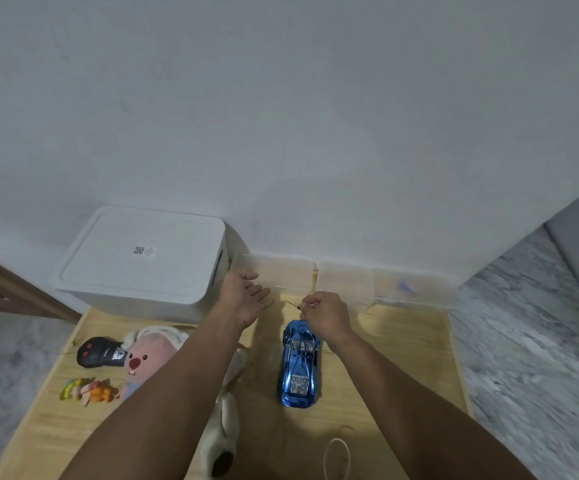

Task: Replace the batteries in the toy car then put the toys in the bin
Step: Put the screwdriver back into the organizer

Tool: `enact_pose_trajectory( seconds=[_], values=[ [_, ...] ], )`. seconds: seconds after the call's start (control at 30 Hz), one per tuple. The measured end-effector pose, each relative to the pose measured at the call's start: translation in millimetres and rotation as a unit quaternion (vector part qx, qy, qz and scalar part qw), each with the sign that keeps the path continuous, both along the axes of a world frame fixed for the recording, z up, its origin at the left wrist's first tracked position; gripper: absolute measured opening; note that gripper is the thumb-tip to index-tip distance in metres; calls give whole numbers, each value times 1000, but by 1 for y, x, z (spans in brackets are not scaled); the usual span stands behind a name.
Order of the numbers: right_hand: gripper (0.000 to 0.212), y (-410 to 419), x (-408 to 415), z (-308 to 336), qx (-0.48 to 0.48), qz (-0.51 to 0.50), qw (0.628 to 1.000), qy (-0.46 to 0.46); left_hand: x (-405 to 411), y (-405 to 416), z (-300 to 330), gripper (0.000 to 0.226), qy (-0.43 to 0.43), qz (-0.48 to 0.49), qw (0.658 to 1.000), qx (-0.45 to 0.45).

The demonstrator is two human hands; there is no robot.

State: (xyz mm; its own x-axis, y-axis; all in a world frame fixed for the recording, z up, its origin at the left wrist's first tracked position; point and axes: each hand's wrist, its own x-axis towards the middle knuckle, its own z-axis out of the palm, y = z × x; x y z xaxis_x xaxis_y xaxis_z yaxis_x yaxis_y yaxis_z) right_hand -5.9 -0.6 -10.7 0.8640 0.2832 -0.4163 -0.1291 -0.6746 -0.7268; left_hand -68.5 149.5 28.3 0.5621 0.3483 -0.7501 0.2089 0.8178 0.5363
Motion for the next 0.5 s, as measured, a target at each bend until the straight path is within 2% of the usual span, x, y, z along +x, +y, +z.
enact_pose_trajectory(
  seconds=[0.23,0.37,0.43,0.5],
  values=[
    [10,14,3,1,-26,-6,999,-35,11,3,6,67,-15,8,1000,-14],
    [21,21,5,0,-34,0,999,-24,17,6,3,61,-4,-17,1000,8],
    [24,22,6,-1,-36,1,999,-24,15,8,7,47,5,-23,1000,15],
    [24,23,7,0,-33,-4,999,-30,14,10,8,17,14,-31,999,26]
  ],
)
